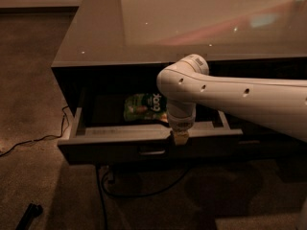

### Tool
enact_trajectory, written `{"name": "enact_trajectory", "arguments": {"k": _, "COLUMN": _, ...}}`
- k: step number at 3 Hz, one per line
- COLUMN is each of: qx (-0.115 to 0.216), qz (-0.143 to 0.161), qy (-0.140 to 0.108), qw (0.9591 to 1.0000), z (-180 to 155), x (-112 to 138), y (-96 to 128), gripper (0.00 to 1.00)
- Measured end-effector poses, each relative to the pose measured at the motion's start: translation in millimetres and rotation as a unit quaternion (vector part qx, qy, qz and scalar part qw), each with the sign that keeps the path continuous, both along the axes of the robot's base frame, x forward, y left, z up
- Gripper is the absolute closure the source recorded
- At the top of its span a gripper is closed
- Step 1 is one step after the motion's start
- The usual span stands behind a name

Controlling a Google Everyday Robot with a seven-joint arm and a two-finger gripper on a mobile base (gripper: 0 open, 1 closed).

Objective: Open top drawer

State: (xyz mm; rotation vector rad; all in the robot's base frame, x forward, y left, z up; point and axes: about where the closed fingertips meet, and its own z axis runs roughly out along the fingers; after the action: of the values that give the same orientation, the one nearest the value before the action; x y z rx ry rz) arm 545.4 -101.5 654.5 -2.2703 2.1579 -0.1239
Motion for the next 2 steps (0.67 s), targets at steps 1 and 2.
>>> {"name": "enact_trajectory", "arguments": {"k": 1, "qx": -0.001, "qz": -0.001, "qy": 0.0, "qw": 1.0, "z": 0.2, "x": -1.7, "y": -0.6, "gripper": 0.68}}
{"name": "enact_trajectory", "arguments": {"k": 2, "qx": -0.001, "qz": -0.001, "qy": 0.0, "qw": 1.0, "z": 0.1, "x": -1.7, "y": -0.7, "gripper": 0.45}}
